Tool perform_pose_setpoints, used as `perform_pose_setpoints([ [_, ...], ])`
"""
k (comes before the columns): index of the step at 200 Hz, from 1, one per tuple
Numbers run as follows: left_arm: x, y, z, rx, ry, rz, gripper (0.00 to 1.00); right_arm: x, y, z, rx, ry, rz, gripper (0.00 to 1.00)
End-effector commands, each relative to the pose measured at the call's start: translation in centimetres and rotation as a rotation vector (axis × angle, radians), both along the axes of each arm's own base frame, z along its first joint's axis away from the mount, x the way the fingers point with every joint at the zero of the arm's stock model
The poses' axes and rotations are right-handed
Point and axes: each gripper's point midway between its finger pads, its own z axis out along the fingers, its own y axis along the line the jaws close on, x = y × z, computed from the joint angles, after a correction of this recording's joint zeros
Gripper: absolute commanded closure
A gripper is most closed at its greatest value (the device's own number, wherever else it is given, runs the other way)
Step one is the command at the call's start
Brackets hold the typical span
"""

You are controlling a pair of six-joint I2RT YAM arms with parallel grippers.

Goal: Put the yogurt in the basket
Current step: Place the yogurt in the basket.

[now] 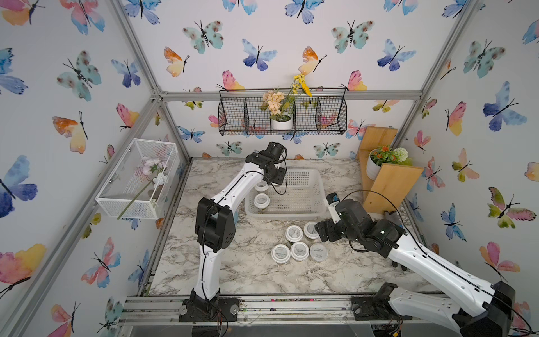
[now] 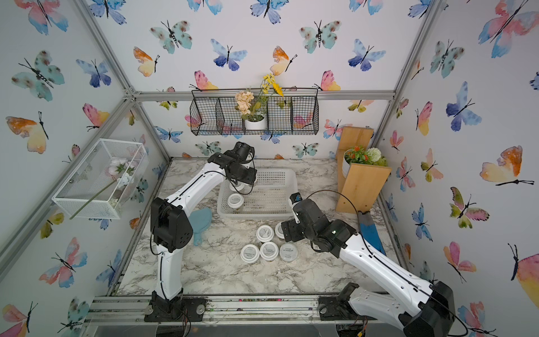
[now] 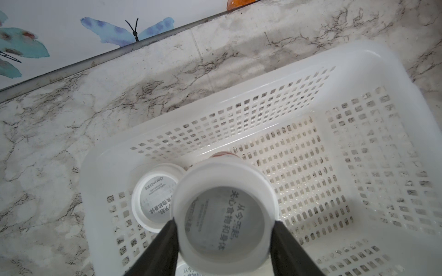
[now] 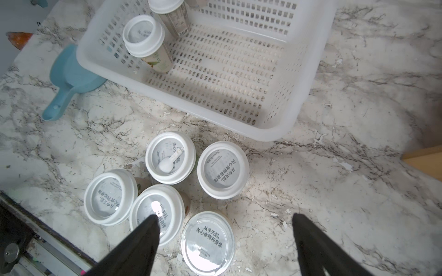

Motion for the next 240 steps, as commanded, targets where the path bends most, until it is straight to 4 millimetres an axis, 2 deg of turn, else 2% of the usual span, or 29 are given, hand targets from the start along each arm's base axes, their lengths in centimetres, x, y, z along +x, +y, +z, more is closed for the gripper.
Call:
perform_pose_setpoints([
  [1,0.7,-0.8,-1.0,-0.026,0.01,-0.025,0.41,0.0,-0.1,0.6,0.015,-0.028,-0.005,0.1],
  [31,1.2,-1.0,-2.4,-0.017,0.027,-0.023,0.42,0.0,0.0,0.3,0.008,-0.019,-0.003,0.1],
  [76,1.3,0.0,-4.7,0.009,0.068,0.0,0.41,0.0,0.0,0.4,0.009,-0.021,-0.001,0.1],
  [161,1.8,0.4,-6.4,0.025,0.088,0.009,0.42,0.0,0.1,0.0,0.0,-0.011,0.002,0.1],
  [240,2.2,0.0,-7.1,0.026,0.093,0.005,0.4,0.1,0.2,-0.2,-0.002,-0.006,0.004,0.1],
])
